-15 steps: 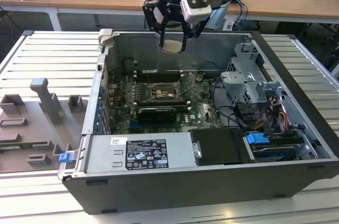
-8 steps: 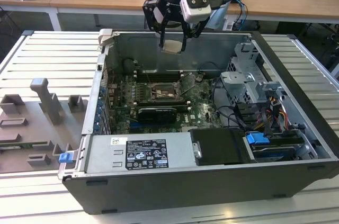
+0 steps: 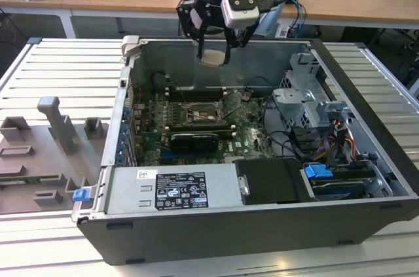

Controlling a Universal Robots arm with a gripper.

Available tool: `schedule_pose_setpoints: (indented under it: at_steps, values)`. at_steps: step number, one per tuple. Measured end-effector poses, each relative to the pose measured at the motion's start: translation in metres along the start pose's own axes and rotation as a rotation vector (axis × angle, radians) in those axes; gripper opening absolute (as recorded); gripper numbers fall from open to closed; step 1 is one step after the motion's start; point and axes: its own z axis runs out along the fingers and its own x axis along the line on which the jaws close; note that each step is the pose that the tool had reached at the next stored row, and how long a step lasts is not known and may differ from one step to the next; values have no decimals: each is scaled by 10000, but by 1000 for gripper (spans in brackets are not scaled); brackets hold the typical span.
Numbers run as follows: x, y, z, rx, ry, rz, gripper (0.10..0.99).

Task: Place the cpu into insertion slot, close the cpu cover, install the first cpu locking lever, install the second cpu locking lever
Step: 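Place the cpu into insertion slot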

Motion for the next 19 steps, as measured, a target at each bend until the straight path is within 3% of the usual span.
schedule_pose_setpoints:
  at_steps: [19]
  values:
    - [-2, -9, 9, -23, -103, 1142, 541]
